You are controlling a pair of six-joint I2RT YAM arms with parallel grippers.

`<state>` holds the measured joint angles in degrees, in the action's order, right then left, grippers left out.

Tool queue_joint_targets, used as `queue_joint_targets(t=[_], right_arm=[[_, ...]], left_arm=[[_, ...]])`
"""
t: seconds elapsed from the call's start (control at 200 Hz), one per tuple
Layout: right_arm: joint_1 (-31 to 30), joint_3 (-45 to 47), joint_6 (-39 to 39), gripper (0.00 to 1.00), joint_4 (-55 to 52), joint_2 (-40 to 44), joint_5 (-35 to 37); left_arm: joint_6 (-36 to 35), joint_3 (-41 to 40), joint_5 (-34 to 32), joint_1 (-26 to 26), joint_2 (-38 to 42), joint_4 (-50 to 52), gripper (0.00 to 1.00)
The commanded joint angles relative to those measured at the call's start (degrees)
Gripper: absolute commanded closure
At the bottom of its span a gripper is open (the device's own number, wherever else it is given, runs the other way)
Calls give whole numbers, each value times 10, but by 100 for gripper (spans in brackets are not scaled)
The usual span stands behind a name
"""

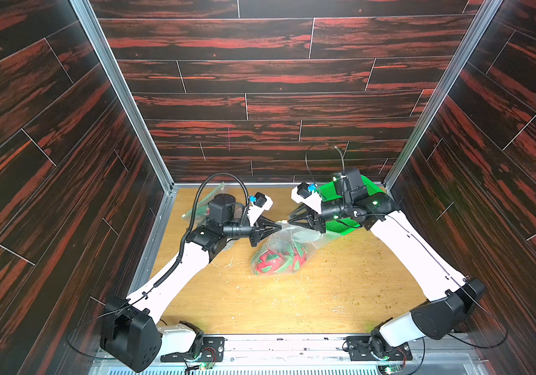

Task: Open the zip-top bag and take out the dragon fruit
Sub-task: Pick up the zipper food storage bag at the center of the board.

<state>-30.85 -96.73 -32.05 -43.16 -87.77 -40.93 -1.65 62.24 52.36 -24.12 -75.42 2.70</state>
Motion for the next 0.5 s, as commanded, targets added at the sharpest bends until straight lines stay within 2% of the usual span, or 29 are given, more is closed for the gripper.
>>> queue_joint_targets(t=[0.0, 0.175, 0.491], right_arm=[[-7, -10, -3, 67, 15, 2, -36], [-26, -12, -37, 65, 16, -8, 11], [-30, 6, -102, 65, 15, -12, 42]], left_arm=[[7, 9, 16, 1, 4, -19, 98], [27, 10, 19, 1, 5, -34, 99], [32, 13, 31, 1, 4, -35, 99]])
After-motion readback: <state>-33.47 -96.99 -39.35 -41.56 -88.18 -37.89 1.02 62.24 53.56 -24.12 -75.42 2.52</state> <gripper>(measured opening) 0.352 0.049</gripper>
